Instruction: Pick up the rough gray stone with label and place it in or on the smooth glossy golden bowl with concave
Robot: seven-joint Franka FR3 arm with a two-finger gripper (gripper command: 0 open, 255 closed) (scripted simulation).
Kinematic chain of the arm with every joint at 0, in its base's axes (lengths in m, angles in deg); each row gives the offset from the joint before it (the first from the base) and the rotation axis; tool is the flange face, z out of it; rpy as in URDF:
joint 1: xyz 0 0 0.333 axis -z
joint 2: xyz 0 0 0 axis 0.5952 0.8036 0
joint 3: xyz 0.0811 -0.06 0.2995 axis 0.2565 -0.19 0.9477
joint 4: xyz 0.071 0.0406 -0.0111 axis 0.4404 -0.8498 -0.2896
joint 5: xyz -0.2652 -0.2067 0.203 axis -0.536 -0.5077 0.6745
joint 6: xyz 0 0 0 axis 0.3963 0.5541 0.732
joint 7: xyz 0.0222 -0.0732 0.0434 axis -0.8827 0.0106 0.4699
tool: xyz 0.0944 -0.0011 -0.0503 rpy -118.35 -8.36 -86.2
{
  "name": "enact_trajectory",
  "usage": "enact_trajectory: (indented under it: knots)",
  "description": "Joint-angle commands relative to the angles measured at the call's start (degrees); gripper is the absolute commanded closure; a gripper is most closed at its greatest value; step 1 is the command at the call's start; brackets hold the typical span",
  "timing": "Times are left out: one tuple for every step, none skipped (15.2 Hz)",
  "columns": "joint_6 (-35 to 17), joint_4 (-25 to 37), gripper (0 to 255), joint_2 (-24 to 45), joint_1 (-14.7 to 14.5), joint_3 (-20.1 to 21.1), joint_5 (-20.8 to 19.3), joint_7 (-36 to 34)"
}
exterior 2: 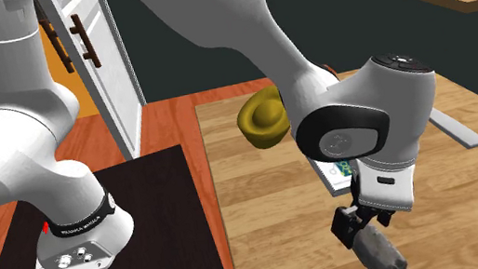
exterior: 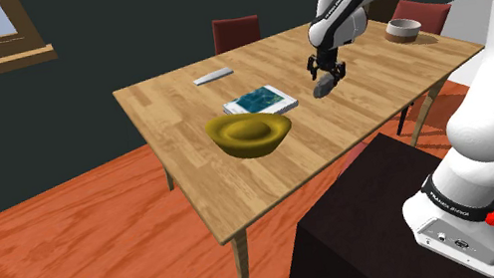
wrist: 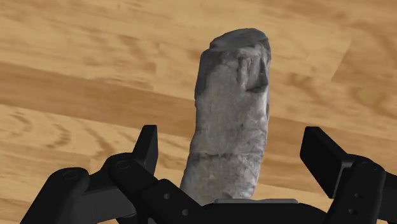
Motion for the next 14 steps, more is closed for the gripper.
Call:
enact_trajectory:
  knots:
    - [-0.3, 0.0, 0, 0.2, 0.0, 0.0, 0.0, 0.0]
    - [-0.3, 0.0, 0, 0.2, 0.0, 0.0, 0.0, 0.0]
    - [-0.3, 0.0, 0, 0.2, 0.0, 0.0, 0.0, 0.0]
    - [-0.3, 0.0, 0, 0.2, 0.0, 0.0, 0.0, 0.0]
    - [-0.3, 0.0, 0, 0.2, 0.0, 0.0, 0.0, 0.0]
    - [-0.3, 0.0, 0, 0.2, 0.0, 0.0, 0.0, 0.0]
    - [-0.3, 0.0, 255, 0.2, 0.0, 0.0, 0.0, 0.0]
    - [-0.3, 0.0, 255, 0.2, 0.0, 0.0, 0.0, 0.0]
    - [-0.3, 0.0, 255, 0.2, 0.0, 0.0, 0.0, 0.0]
    - [-0.3, 0.0, 255, 0.2, 0.0, 0.0, 0.0, 0.0]
    - [-0.3, 0.0, 255, 0.2, 0.0, 0.0, 0.0, 0.0]
    - [-0.3, 0.0, 255, 0.2, 0.0, 0.0, 0.0, 0.0]
    - [-0.3, 0.0, 255, 0.2, 0.0, 0.0, 0.0, 0.0]
    - [-0.3, 0.0, 255, 0.2, 0.0, 0.0, 0.0, 0.0]
